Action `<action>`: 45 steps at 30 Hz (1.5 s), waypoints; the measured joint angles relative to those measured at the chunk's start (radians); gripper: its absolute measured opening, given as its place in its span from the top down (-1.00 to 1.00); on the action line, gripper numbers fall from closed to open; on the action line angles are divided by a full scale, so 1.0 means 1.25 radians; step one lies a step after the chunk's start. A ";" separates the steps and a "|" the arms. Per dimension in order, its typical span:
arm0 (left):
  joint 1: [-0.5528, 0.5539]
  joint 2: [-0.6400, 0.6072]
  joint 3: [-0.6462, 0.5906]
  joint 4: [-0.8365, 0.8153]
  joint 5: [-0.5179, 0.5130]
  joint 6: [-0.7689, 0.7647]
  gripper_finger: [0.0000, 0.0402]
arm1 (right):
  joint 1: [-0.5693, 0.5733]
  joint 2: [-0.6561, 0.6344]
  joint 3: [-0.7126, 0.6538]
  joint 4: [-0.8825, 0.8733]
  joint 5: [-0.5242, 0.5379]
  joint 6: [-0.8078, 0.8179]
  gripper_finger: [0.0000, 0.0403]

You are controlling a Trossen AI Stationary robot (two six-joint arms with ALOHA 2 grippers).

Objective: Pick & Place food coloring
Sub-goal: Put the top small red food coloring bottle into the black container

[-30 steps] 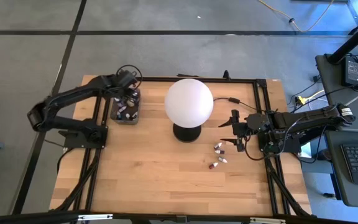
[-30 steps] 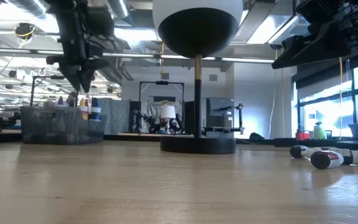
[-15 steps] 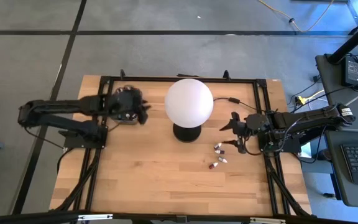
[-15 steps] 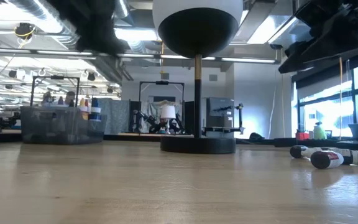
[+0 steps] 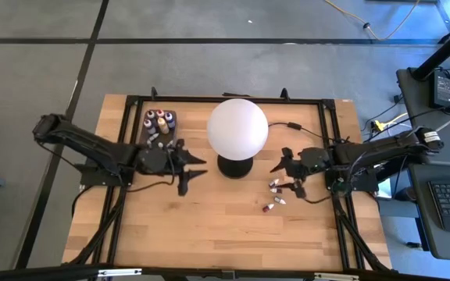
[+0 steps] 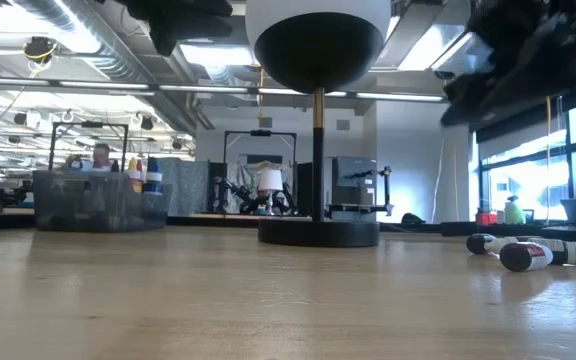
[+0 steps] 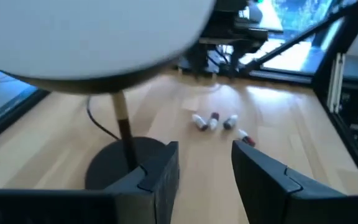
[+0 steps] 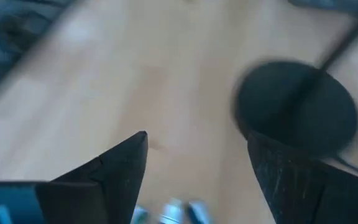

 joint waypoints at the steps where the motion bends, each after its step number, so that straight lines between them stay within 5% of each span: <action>1: -0.008 0.014 0.000 0.005 -0.002 0.000 0.28 | -0.002 0.019 0.000 -0.002 0.028 -0.001 -0.39; 13: -0.031 0.124 0.000 0.064 -0.061 -0.010 0.28 | -0.019 0.193 0.000 -0.043 0.061 -0.039 -0.26; 24: -0.031 0.131 0.000 0.075 -0.058 -0.028 0.27 | -0.020 0.273 0.000 -0.051 0.075 -0.115 0.09; 39: -0.031 0.131 0.000 0.075 -0.056 -0.028 0.27 | -0.020 0.371 0.001 -0.025 0.072 -0.110 0.17; 45: -0.031 0.131 0.000 0.073 -0.056 -0.028 0.28 | -0.019 0.372 0.001 -0.021 0.068 -0.109 0.34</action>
